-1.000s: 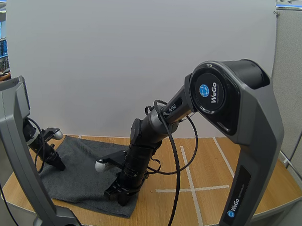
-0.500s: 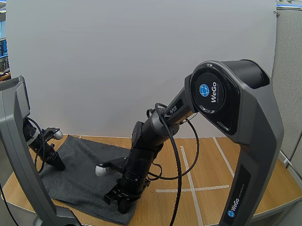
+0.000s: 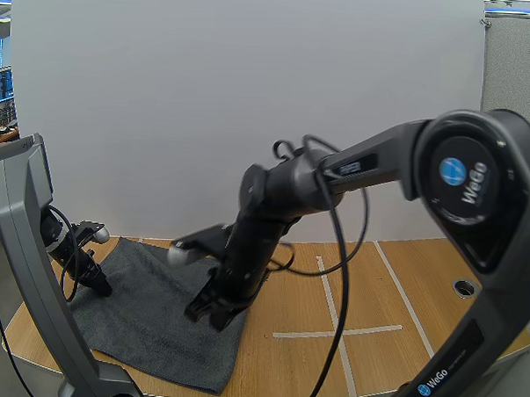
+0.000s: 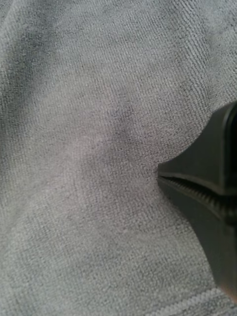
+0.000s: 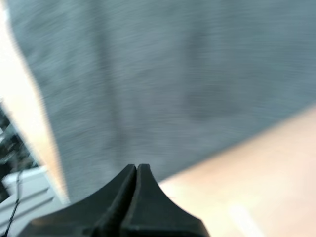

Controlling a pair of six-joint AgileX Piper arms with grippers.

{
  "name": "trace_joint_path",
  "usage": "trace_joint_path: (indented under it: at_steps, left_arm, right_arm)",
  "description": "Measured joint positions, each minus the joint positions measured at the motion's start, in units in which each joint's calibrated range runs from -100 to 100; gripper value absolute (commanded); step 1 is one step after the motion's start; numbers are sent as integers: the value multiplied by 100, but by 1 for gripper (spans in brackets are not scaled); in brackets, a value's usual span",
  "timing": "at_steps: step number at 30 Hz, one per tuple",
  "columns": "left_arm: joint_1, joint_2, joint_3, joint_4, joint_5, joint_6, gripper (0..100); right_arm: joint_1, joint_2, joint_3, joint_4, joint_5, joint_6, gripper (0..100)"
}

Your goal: Fold the towel

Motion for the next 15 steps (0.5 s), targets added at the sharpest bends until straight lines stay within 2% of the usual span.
trace_joint_path:
  at_steps: [3,7,13,14,15]
  left_arm:
    - [0,0,0,0,0,0,0]
    - [0,0,-12,0,18,0,0]
    - [0,0,-10,0,31,0,0]
    - [0,0,-15,0,31,0,0]
    - [0,0,-15,0,31,0,0]
  right_arm:
    - [-366,-12,0,-47,-338,94,0]
    - [-623,12,0,68,-611,91,0]
    - [-795,27,0,296,-867,-28,0]
    - [-848,57,0,406,-914,-67,0]
    - [-934,161,0,876,-1073,-397,0]
